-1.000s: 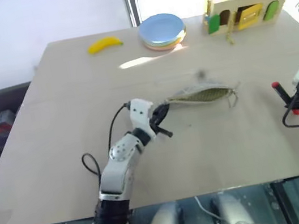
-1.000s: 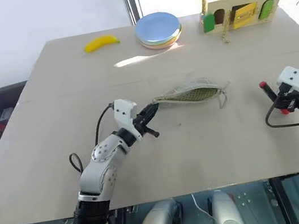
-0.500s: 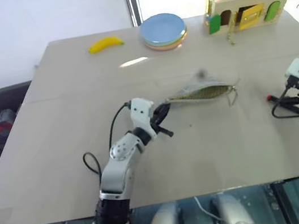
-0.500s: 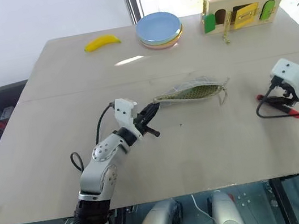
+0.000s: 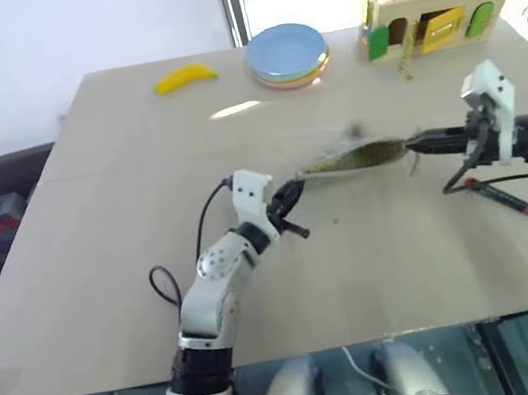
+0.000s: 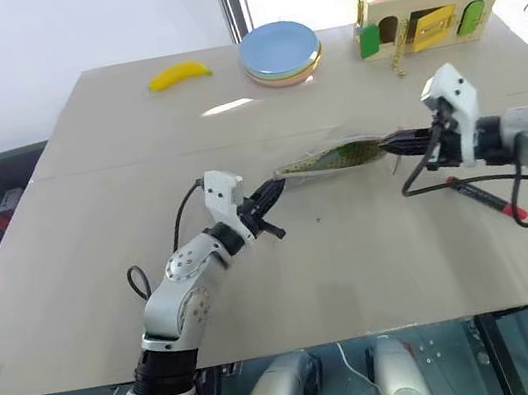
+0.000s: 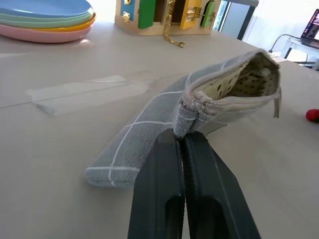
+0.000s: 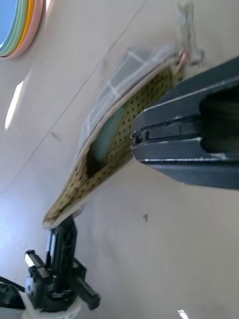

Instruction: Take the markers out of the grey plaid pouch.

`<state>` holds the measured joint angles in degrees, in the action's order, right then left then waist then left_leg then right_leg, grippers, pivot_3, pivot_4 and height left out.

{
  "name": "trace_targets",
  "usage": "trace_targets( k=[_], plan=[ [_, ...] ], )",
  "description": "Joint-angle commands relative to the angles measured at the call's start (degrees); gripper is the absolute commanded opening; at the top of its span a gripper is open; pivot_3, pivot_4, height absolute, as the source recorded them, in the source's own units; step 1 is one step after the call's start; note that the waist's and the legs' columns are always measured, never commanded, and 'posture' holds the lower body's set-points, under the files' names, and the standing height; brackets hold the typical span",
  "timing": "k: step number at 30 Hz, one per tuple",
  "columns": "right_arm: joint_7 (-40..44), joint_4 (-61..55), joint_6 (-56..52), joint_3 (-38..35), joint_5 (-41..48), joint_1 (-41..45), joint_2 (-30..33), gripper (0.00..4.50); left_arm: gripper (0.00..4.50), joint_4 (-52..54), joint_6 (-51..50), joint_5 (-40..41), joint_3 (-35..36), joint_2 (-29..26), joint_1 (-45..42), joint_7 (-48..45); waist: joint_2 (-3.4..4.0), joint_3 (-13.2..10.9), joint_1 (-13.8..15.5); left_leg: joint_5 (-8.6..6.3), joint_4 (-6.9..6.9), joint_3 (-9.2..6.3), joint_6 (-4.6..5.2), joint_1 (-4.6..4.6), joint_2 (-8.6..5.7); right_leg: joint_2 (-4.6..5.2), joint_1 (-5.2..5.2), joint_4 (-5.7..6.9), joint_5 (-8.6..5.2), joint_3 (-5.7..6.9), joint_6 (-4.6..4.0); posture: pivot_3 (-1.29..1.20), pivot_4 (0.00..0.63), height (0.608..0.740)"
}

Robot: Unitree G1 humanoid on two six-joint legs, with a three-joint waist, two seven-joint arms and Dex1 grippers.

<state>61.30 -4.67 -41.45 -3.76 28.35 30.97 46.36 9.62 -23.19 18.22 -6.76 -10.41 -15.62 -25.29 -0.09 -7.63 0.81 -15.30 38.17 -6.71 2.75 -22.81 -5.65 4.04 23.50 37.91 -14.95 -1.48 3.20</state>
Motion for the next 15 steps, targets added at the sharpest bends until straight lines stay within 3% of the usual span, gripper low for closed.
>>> trace_targets(
  k=[1, 9, 13, 15],
  plan=[
    [-2.9, -0.07, 1.0, 2.39, -1.18, 2.19, -3.31, 0.09, 0.0, 3.64, -0.52, 1.11, -0.13, 0.39, -0.33, -0.61, 0.0, 0.0, -0.18, 0.0, 0.0, 0.02, 0.0, 0.01, 0.0, -0.01, 0.01, 0.01, 0.0, -0.02, 0.0, 0.0, 0.15, 0.74],
    [-8.38, 16.32, 11.95, 10.34, -12.95, 11.29, -11.17, 0.09, 0.0, 6.72, -4.04, 6.4, 0.19, 0.81, -0.48, -3.74, -0.02, -0.01, -0.11, 0.01, 0.02, 0.03, -0.01, 0.0, -0.02, -0.01, 0.03, 0.03, 0.0, -0.01, 0.0, 0.0, 0.15, 0.74],
    [-6.55, 20.72, 17.11, 15.55, -18.84, 14.46, -12.39, 0.09, 0.0, 7.6, -4.94, 7.15, -0.82, 0.71, -0.26, -4.95, -0.01, -0.01, -0.32, 0.01, 0.0, 0.05, -0.01, -0.02, -0.01, -0.03, 0.1, 0.03, 0.0, -0.03, 0.0, 0.0, 0.15, 0.74],
    [-6.53, 22.13, 21.73, 19.27, -24.4, 15.02, -10.95, 0.58, 0.0, 8.01, -5.08, 7.51, -1.06, 0.77, -0.23, -5.3, -0.01, -0.01, -0.24, 0.01, 0.0, 0.05, -0.01, -0.02, -0.01, -0.02, 0.1, 0.02, 0.0, -0.02, 0.0, 0.0, 0.15, 0.74]
  ],
)
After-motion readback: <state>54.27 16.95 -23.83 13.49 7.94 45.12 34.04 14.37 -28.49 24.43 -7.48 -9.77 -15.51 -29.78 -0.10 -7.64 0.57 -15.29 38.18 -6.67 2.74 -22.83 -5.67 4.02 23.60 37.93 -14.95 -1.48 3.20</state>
